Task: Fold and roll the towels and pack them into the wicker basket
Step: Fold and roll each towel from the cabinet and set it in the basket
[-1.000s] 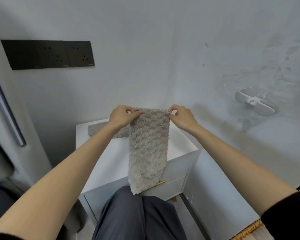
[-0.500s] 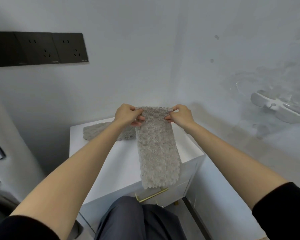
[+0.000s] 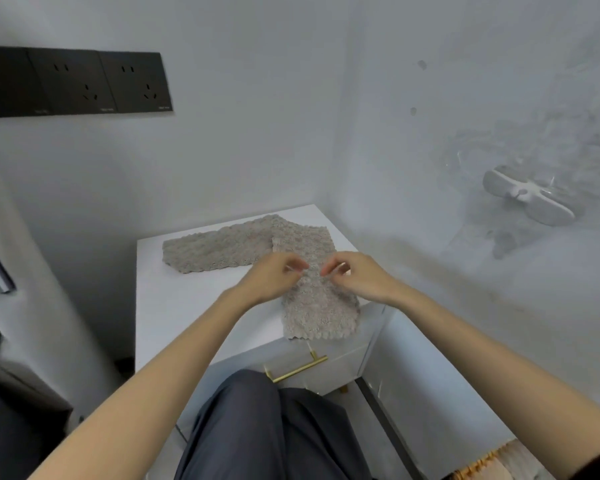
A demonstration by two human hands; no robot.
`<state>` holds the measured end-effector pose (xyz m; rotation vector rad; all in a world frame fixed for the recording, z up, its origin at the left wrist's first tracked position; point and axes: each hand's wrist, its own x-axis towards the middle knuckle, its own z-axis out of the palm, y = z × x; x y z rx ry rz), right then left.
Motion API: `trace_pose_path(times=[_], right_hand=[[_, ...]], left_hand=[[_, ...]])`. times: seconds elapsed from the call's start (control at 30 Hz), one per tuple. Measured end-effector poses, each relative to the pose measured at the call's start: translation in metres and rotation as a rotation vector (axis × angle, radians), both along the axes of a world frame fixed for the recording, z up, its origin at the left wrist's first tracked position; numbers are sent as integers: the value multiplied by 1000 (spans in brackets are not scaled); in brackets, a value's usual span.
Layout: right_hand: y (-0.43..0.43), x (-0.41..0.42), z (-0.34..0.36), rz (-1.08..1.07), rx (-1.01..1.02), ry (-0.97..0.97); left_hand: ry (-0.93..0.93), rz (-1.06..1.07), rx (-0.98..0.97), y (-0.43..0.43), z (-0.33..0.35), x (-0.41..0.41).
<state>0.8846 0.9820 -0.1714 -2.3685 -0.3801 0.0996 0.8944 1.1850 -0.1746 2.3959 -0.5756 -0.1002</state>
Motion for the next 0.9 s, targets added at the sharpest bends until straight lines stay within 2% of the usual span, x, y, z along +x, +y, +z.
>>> trace_pose_path(times=[0.17,0.3,0.4,0.57,0.7,0.8,0.9], right_hand=[[-6,-44,-32,157,-230,-154],[-12,-60,-59,185,-441,-363],[-12,-63,-65,138,-460,-470],[-26,-65,-67,146,-473,-504],[-32,-69,-59,184,-489,-704],[-35,-72,-64,198,-528,-783],[-34,-74,-75,188,-568,-758]], left_hand=[[-24,-93,288,-2,-25,-29],[-16,-85,332,0,-43,-44],[-117,-75,347,1,-51,-53],[-269,-67,332,5,-59,-59],[-354,-110,369,6,-60,-62],[-365,-130,492,6,-63,-60],[-344,-156,590,9,-65,-60]])
